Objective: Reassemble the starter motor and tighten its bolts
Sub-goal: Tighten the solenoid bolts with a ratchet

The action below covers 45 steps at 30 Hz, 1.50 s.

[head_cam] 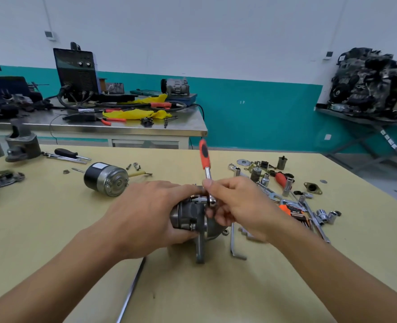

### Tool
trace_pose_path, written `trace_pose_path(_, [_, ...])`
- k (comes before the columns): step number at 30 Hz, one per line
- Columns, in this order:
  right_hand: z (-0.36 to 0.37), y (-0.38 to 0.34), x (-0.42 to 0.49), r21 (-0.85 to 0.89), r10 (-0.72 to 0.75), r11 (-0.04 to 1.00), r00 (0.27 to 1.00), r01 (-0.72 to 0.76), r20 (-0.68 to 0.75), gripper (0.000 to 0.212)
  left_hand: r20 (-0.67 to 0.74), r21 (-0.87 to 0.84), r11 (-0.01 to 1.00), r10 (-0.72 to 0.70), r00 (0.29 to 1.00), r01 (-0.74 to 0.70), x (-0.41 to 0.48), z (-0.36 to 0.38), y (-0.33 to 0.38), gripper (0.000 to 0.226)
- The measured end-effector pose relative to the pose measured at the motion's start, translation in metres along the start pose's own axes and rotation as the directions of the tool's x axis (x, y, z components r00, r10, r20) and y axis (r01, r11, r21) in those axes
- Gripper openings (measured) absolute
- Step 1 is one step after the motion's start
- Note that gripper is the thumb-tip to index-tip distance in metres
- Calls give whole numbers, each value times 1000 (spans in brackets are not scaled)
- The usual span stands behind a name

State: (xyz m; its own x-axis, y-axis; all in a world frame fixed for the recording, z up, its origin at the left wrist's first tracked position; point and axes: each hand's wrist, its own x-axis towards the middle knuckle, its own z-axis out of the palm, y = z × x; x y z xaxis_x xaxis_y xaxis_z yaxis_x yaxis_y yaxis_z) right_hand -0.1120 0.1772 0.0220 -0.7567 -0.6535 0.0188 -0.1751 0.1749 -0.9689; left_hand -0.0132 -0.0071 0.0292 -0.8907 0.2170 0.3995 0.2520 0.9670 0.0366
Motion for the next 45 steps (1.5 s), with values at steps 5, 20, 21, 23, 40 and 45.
trace_pose_path(5, [-18, 14, -4, -551, -680, 514, 704, 657, 204, 15, 27, -33, 999, -10, 1000, 11, 1, -1, -1, 53])
trace_pose_path(20, [-17, 14, -2, -514, -652, 550, 723, 658, 228, 14, 24, -1, 1000, -27, 999, 27, 3, 0, -2, 50])
trace_pose_path(21, [-15, 15, -2, -455, -586, 667, 793, 590, 168, 12, 34, 13, 999, -29, 999, 29, 4, 1, -2, 53])
trace_pose_path(23, [-8, 5, 0, -182, -294, 940, 956, 287, -13, 13, 43, 43, 999, -17, 999, 16, 5, 2, 0, 62])
trace_pose_path(40, [7, 16, 6, -433, -576, 746, 816, 506, -40, 40, -14, 42, 995, -91, 996, 91, 5, 4, 1, 65])
trace_pose_path(45, [29, 11, 16, -437, -564, 783, 801, 442, -202, 47, -59, 83, 988, -129, 990, 134, 3, 8, 7, 83])
